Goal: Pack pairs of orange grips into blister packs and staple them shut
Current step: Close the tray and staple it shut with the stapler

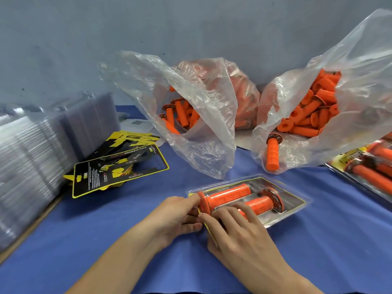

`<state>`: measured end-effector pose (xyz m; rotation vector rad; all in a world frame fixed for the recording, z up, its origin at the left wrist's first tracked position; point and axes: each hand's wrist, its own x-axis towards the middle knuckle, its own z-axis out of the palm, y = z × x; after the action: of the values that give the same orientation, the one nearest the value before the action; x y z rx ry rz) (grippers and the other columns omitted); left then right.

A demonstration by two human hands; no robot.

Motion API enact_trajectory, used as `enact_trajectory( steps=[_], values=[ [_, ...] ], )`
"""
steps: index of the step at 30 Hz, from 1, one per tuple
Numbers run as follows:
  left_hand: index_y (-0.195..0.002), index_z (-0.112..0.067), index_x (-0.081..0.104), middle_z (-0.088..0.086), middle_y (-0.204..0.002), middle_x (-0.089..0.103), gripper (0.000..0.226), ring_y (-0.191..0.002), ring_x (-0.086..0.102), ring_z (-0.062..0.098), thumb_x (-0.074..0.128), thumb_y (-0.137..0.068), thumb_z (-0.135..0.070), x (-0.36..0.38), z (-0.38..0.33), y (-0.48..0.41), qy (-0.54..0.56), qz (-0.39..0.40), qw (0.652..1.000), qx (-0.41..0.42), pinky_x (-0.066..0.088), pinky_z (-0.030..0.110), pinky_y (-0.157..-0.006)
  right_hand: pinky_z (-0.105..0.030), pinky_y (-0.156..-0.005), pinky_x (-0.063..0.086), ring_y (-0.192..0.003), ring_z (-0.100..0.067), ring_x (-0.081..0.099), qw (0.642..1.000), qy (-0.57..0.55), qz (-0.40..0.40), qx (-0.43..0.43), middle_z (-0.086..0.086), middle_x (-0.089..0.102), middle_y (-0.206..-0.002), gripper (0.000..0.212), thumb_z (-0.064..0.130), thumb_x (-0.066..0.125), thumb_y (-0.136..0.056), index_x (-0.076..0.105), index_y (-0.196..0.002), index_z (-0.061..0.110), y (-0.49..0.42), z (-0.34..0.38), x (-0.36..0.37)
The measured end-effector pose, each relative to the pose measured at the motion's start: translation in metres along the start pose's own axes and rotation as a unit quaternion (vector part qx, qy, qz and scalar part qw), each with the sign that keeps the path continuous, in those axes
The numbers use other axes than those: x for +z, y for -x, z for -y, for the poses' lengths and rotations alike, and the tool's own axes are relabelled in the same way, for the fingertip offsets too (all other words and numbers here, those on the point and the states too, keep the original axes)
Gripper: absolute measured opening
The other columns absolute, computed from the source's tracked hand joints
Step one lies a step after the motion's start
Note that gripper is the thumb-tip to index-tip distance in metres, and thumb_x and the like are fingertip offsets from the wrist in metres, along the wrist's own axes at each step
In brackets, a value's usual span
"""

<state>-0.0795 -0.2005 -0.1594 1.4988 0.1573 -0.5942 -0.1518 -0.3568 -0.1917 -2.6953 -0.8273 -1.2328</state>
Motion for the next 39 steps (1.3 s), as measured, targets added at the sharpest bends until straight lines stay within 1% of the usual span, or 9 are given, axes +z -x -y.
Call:
enact_trajectory(
  steps=[11, 16, 21, 25, 29, 33, 35, 38, 39],
  values=[
    [-0.087, -0.006, 0.076, 0.009, -0.079, 0.066, 0.027, -0.062, 0.062, 0.015, 0.063, -0.089, -0.030, -0.011, -0.003, 0.007, -0.039, 0.058, 0.998, -0.012, 0.052, 0.022, -0.055, -0.032, -0.088, 0.050, -0.090, -0.014, 0.066, 0.998, -0.052, 0.031, -0.032, 0.006, 0.069, -0.103, 0.023, 0.013, 0.065, -0.086, 0.072, -0.108, 0.017, 0.006, -0.017, -0.008],
    [-0.092, -0.004, 0.073, 0.006, -0.074, 0.070, 0.023, -0.063, 0.065, 0.013, 0.061, -0.092, -0.023, -0.006, -0.005, 0.003, -0.065, 0.057, 0.996, -0.011, 0.052, 0.021, -0.055, -0.030, -0.087, 0.049, -0.087, -0.012, 0.065, 0.996, -0.040, 0.055, -0.058, 0.009, 0.069, -0.104, 0.026, 0.017, 0.061, -0.091, 0.072, -0.114, 0.021, 0.006, -0.015, -0.007],
    [-0.095, -0.006, 0.059, 0.011, -0.075, 0.069, 0.013, -0.059, 0.065, 0.015, 0.060, -0.094, -0.019, 0.003, -0.001, 0.000, -0.107, -0.001, 0.993, 0.051, 0.054, 0.023, -0.056, -0.036, -0.093, 0.048, -0.100, -0.015, 0.063, 0.988, -0.075, 0.125, -0.054, 0.008, 0.067, -0.108, 0.038, 0.048, 0.054, -0.094, 0.068, -0.119, 0.024, 0.000, -0.015, -0.020],
    [-0.094, -0.008, 0.052, 0.004, -0.068, 0.070, 0.011, -0.056, 0.065, 0.011, 0.057, -0.096, -0.017, 0.007, 0.001, 0.002, -0.152, -0.013, 0.984, 0.095, 0.053, 0.020, -0.052, -0.030, -0.099, 0.037, -0.113, -0.013, 0.056, 0.982, -0.133, 0.100, 0.089, 0.012, 0.061, -0.125, 0.036, 0.040, 0.040, -0.103, 0.059, -0.131, 0.027, -0.026, -0.036, -0.031],
    [-0.093, -0.008, 0.051, 0.005, -0.069, 0.071, 0.011, -0.053, 0.064, 0.011, 0.054, -0.098, -0.018, 0.013, 0.000, 0.003, -0.155, -0.006, 0.982, 0.111, 0.051, 0.018, -0.050, -0.029, -0.117, 0.015, -0.140, -0.007, 0.031, 0.939, -0.082, 0.296, 0.156, 0.017, 0.029, -0.156, 0.045, 0.049, 0.022, -0.104, 0.033, -0.147, 0.042, -0.035, -0.049, -0.011],
    [-0.092, -0.005, 0.058, 0.004, -0.066, 0.065, 0.021, -0.052, 0.064, 0.015, 0.049, -0.102, -0.021, 0.004, -0.002, 0.003, -0.148, -0.030, 0.982, 0.115, 0.052, 0.025, -0.051, -0.031, -0.117, 0.016, -0.138, -0.008, 0.035, 0.929, -0.106, 0.311, 0.172, 0.017, 0.032, -0.154, 0.048, 0.047, 0.012, -0.102, 0.044, -0.138, 0.041, -0.036, -0.053, -0.002],
    [-0.104, -0.016, 0.057, -0.004, -0.076, 0.064, 0.013, -0.061, 0.065, 0.014, 0.049, -0.102, -0.026, -0.013, 0.002, 0.004, -0.268, -0.087, 0.938, 0.204, 0.053, 0.032, -0.058, -0.030, -0.118, 0.016, -0.137, -0.008, 0.036, 0.929, -0.109, 0.308, 0.171, 0.018, 0.034, -0.154, 0.048, 0.047, 0.013, -0.102, 0.048, -0.135, 0.040, -0.035, -0.056, 0.001],
    [-0.114, -0.038, 0.050, -0.020, -0.108, 0.055, 0.018, -0.094, 0.056, 0.000, 0.051, -0.097, -0.033, -0.038, 0.006, 0.008, -0.537, -0.126, 0.719, 0.423, 0.052, 0.028, -0.073, -0.028, -0.117, 0.016, -0.136, -0.008, 0.038, 0.928, -0.132, 0.301, 0.175, 0.019, 0.038, -0.151, 0.043, 0.044, 0.019, -0.104, 0.051, -0.132, 0.039, -0.034, -0.060, 0.003],
    [-0.114, -0.038, 0.052, -0.021, -0.113, 0.054, 0.020, -0.102, 0.053, 0.002, 0.055, -0.095, -0.034, -0.040, 0.006, 0.009, -0.560, -0.099, 0.676, 0.468, 0.051, 0.026, -0.077, -0.028, -0.116, 0.017, -0.135, -0.007, 0.039, 0.928, -0.139, 0.299, 0.172, 0.019, 0.039, -0.151, 0.041, 0.043, 0.021, -0.105, 0.052, -0.131, 0.038, -0.034, -0.060, 0.002]
  ],
)
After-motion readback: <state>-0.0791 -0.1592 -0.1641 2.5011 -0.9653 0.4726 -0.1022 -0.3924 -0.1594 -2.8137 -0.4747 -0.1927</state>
